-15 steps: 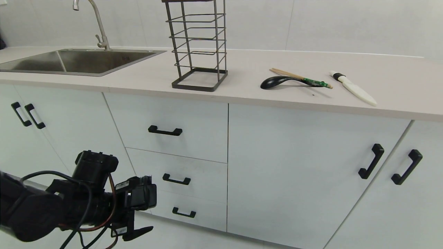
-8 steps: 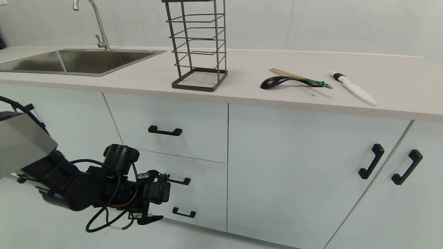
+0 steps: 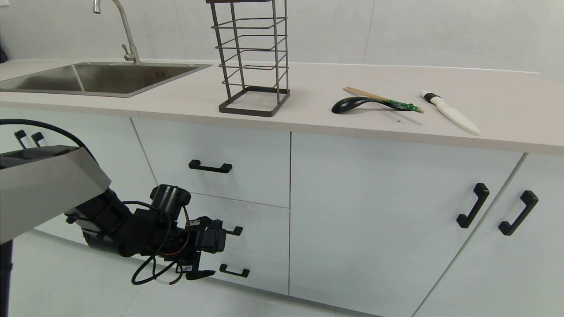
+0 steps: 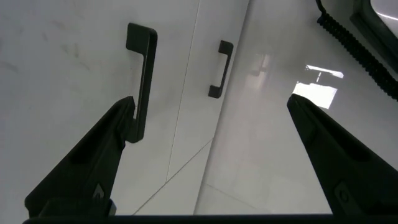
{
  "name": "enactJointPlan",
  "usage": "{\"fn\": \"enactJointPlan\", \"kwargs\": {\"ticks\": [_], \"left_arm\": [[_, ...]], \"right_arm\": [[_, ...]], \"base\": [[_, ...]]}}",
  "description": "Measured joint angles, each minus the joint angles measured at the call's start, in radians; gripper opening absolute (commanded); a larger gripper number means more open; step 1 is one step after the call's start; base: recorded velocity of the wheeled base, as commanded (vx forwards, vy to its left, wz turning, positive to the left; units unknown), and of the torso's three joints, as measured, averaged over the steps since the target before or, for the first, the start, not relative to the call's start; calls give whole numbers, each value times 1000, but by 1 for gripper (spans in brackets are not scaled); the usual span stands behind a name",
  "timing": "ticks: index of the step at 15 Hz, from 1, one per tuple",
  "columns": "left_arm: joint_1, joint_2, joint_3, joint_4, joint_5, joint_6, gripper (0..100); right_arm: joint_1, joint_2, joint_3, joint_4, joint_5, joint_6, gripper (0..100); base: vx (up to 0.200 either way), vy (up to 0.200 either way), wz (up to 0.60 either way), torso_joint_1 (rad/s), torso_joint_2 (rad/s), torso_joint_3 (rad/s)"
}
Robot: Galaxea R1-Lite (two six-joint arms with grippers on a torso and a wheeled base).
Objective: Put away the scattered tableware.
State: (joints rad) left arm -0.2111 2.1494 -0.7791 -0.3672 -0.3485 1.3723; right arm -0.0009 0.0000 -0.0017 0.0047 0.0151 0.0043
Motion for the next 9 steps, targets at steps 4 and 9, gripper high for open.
{"fn": "enactJointPlan", "kwargs": {"ticks": [4, 9], "left_arm": [[-5, 79, -81, -3, 3, -1, 100], [0, 127, -120, -10, 7, -7, 100]], "right_arm": [[0, 0, 0, 0, 0, 0, 0], [0, 0, 0, 0, 0, 0, 0]], "base": [[0, 0, 0, 0, 0, 0], [0, 0, 0, 0, 0, 0]]}}
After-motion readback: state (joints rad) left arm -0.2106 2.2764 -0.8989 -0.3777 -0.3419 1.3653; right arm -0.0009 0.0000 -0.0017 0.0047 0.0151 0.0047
